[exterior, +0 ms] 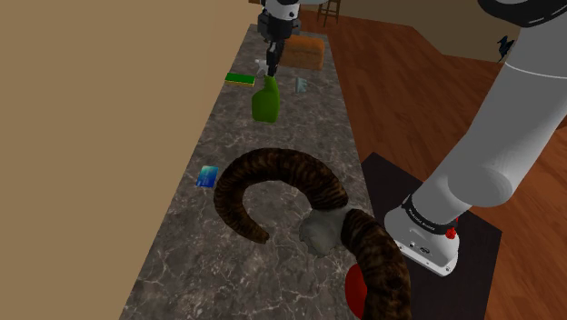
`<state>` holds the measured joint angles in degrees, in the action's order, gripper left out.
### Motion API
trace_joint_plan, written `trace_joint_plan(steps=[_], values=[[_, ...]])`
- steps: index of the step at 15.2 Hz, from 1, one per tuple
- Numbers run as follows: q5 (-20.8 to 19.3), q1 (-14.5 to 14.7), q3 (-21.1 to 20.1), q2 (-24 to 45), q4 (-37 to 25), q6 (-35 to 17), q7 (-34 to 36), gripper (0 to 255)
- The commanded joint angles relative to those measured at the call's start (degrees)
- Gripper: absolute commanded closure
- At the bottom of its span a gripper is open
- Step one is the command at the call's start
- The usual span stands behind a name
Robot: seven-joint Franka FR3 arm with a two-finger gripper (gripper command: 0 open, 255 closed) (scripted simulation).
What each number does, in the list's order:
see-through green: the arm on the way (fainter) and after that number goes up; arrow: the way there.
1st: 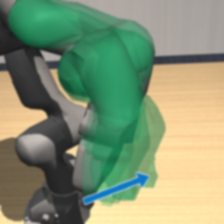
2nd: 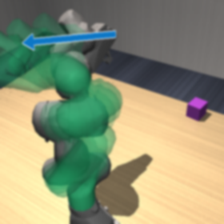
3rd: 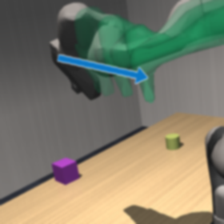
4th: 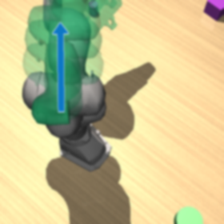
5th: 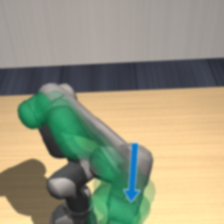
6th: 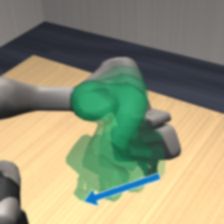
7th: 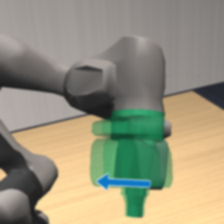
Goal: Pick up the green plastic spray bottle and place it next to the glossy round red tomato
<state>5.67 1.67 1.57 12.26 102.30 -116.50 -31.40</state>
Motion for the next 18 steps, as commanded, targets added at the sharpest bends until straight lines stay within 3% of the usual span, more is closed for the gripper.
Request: trace_joint_plan(steps=[1, 18], values=[[-0.07, -0.03, 0.04, -0.43, -0.98, 1.4, 0.08, 255], [-0.49, -0.14, 0.14, -1.82, -12.23, 14.0, 1.12, 255]])
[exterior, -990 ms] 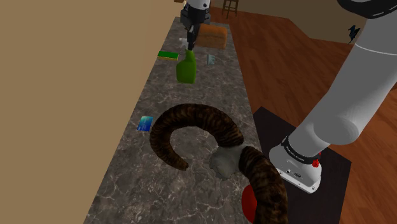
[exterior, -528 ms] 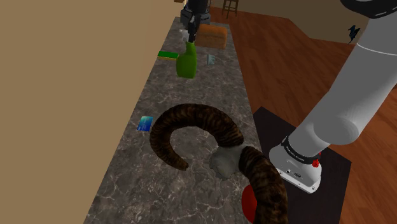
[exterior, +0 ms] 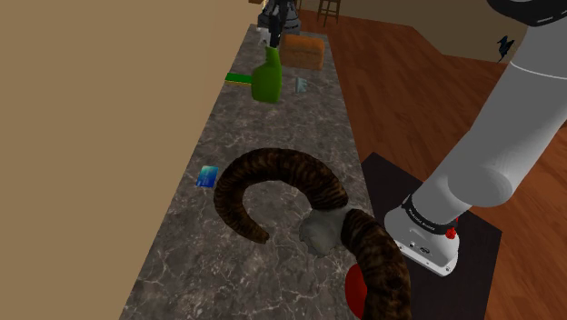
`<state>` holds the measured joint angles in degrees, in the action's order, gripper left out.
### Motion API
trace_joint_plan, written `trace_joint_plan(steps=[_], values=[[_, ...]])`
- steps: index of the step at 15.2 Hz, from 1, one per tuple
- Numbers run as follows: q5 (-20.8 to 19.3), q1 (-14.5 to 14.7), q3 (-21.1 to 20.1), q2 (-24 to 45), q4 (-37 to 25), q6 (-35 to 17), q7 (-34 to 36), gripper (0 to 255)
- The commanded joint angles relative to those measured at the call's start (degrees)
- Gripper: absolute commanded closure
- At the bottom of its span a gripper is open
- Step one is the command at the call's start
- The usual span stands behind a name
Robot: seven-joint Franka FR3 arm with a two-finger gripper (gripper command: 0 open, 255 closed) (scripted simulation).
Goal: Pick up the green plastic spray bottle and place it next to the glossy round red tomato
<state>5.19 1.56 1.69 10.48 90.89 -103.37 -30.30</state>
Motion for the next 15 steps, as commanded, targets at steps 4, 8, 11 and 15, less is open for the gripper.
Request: trace_joint_plan(steps=[4, 8, 11, 15], values=[[-0.06, -0.07, 0.04, 0.2, -4.23, 4.04, 0.25, 255], [-0.08, -0.12, 0.05, 0.68, -7.99, 7.3, 0.48, 255], [-0.08, -0.17, 0.06, 1.24, -11.08, 9.84, 0.66, 255], [-0.43, 1.23, -0.81, -5.07, -4.33, 9.2, 2.86, 255]])
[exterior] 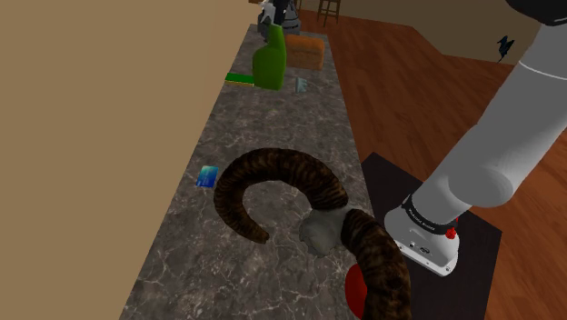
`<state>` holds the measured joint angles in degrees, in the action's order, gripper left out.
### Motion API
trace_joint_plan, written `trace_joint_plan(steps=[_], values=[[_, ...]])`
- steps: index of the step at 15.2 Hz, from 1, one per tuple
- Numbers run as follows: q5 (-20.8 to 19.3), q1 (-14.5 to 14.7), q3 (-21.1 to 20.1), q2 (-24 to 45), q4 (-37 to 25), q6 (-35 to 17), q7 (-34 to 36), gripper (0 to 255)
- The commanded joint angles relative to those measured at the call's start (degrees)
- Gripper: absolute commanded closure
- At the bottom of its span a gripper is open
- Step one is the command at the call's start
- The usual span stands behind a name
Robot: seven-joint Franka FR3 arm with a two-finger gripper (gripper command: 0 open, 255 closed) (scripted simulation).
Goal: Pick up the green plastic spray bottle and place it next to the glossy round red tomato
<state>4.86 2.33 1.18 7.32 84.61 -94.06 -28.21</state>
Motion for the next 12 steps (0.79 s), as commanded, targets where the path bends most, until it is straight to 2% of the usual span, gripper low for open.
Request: trace_joint_plan(steps=[1, 6, 12], values=[[-0.17, 0.9, -0.64, -3.94, 4.24, -0.42, 1.52, 255], [-0.22, 2.92, -2.69, -13.3, 13.87, -1.03, 5.56, 255], [0.61, 5.21, -5.76, -23.16, 22.38, -0.11, 10.83, 255]])
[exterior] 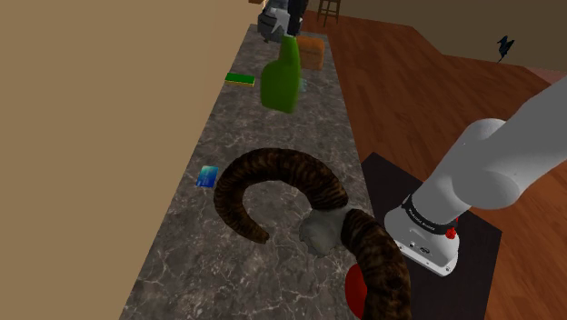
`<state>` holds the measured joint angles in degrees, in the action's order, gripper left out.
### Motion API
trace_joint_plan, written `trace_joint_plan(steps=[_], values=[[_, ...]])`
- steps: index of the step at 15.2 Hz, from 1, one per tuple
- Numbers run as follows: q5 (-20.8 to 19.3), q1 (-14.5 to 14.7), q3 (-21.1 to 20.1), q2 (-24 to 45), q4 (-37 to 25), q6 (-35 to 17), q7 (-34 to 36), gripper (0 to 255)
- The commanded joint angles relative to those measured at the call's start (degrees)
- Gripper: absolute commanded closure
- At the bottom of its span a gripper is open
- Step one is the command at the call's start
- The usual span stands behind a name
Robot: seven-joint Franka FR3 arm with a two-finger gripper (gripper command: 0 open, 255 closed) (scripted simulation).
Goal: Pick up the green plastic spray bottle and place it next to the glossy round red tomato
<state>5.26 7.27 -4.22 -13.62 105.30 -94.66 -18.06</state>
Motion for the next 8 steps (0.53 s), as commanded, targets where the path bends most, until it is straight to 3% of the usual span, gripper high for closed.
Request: trace_joint_plan(steps=[1, 8], values=[[0.45, 0.67, -0.91, -3.73, 2.82, 0.79, 1.6, 255], [2.82, 3.46, -5.27, -13.26, 8.77, 3.64, 8.4, 255]])
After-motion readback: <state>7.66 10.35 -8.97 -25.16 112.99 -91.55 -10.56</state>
